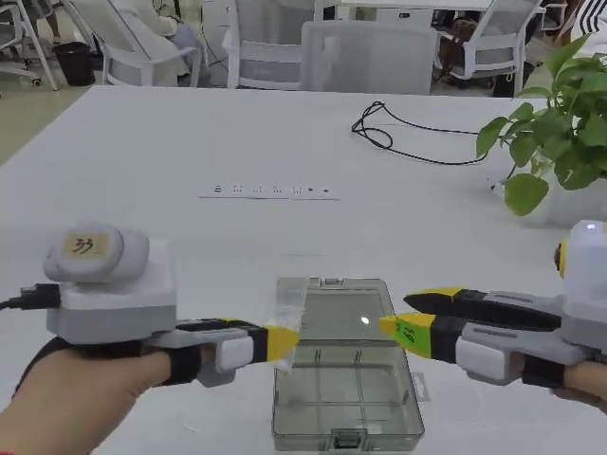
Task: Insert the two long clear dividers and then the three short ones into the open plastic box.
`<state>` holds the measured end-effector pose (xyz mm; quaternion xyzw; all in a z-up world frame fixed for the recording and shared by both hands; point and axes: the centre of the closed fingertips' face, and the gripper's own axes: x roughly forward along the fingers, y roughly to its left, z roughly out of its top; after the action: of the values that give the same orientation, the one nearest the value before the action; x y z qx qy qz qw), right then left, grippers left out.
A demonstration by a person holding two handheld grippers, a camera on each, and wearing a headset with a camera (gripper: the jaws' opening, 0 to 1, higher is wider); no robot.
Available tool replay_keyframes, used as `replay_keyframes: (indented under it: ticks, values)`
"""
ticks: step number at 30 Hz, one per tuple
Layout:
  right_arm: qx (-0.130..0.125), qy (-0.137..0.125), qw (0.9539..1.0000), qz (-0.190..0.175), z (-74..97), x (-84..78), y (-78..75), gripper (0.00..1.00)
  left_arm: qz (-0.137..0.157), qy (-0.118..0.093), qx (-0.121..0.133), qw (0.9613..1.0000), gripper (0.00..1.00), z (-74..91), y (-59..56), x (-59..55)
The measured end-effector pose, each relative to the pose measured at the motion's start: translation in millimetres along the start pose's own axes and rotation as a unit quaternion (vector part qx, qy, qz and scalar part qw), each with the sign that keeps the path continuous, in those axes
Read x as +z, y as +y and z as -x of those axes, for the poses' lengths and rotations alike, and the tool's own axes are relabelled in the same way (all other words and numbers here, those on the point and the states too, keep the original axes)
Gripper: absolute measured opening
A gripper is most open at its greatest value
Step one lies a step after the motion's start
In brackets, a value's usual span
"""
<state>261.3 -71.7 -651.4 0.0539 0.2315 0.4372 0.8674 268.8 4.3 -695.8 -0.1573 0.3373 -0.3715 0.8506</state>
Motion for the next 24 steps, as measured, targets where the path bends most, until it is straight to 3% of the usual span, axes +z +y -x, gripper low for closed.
replay_keyframes:
  ticks: [3, 9, 20, 22, 24]
  values:
    - [-0.006, -0.001, 0.9999, -0.011, -6.1, 0.3, 2.8, 0.29, -0.011, -0.002, -0.012, 0.9999, 0.3, -6.7, -15.0, -0.4]
    - [-0.014, 0.01, 0.9993, -0.034, -19.8, -8.6, 9.3, 0.23, -0.03, 0.0, -0.024, 0.9993, 0.3, -15.2, -32.2, -2.5]
    - [-0.026, 0.011, 0.9965, -0.078, -25.2, -15.6, 9.1, 0.11, -0.044, 0.004, -0.03, 0.9986, 0.3, -17.7, -40.9, -4.5]
    - [-0.028, 0.009, 0.9934, -0.111, -25.4, -16.0, 11.3, 0.08, -0.048, 0.005, -0.029, 0.9984, 0.3, -18.0, -40.7, -5.2]
    - [-0.037, 0.008, 0.9938, -0.104, -25.1, -16.1, 9.4, 0.07, -0.055, 0.002, -0.028, 0.9981, 0.3, -18.5, -41.2, -4.5]
